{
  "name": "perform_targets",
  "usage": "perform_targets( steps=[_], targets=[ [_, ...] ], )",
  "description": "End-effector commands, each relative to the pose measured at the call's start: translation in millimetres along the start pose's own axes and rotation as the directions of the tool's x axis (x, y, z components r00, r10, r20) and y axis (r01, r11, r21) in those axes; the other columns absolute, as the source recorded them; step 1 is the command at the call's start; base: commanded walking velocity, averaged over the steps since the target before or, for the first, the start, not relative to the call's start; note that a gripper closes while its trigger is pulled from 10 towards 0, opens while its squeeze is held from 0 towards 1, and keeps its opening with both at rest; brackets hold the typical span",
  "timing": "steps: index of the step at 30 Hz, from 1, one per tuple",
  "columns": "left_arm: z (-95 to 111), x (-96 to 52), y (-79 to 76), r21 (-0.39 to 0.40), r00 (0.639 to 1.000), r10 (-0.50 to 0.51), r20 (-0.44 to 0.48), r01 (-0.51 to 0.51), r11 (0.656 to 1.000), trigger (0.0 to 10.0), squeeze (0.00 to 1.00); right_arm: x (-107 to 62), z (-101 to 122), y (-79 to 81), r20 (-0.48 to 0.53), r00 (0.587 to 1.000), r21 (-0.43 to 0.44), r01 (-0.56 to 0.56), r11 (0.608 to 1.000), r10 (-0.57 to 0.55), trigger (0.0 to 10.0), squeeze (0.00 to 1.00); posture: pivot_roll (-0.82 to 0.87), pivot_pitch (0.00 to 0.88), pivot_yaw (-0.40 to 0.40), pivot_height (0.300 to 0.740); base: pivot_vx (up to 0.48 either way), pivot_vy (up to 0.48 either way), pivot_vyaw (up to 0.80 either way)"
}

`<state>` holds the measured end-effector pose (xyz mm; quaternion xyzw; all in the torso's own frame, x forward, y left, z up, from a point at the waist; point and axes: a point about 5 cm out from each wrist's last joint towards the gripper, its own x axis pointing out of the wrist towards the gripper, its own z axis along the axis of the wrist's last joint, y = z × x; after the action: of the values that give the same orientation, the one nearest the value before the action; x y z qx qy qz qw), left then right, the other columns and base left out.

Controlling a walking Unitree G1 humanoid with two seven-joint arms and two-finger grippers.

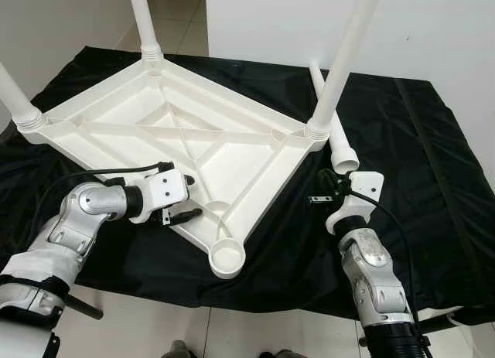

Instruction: Building children table

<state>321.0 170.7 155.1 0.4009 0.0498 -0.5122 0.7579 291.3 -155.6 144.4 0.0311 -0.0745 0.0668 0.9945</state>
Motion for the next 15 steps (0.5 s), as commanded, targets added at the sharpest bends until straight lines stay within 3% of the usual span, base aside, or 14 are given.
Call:
perform_targets(
  steps=[1,13,14,15],
  targets=[
    [-20.6,5.2,-29.7,-0.071,0.973,-0.219,-0.069,0.214,0.974,10.0,0.0,-2.4,0.6,-1.4,-0.006,1.0,-0.01,-0.004,1.0,0.004,10.0,0.0,0.09,0.109,-0.011,0.74,0.0,0.0,0.0],
    [-20.6,9.4,-30.6,-0.067,0.95,-0.303,-0.071,0.298,0.952,10.0,0.0,-5.0,0.2,-2.0,-0.009,1.0,-0.012,0.004,1.0,-0.004,10.0,0.0,0.08,0.114,-0.001,0.74,0.0,0.0,0.0],
    [-21.0,10.2,-31.2,-0.069,0.947,-0.313,-0.071,0.308,0.949,8.4,0.0,-5.4,0.1,-2.3,-0.009,1.0,-0.012,0.006,1.0,-0.007,10.0,0.0,0.08,0.114,0.001,0.74,0.0,0.0,0.0],
    [-21.4,10.4,-32.1,-0.07,0.943,-0.324,-0.072,0.319,0.945,2.8,0.0,-6.1,0.1,-2.6,-0.009,1.0,-0.011,0.008,1.0,-0.009,10.0,0.0,0.07,0.116,0.006,0.74,0.0,0.0,0.0]
  ],
)
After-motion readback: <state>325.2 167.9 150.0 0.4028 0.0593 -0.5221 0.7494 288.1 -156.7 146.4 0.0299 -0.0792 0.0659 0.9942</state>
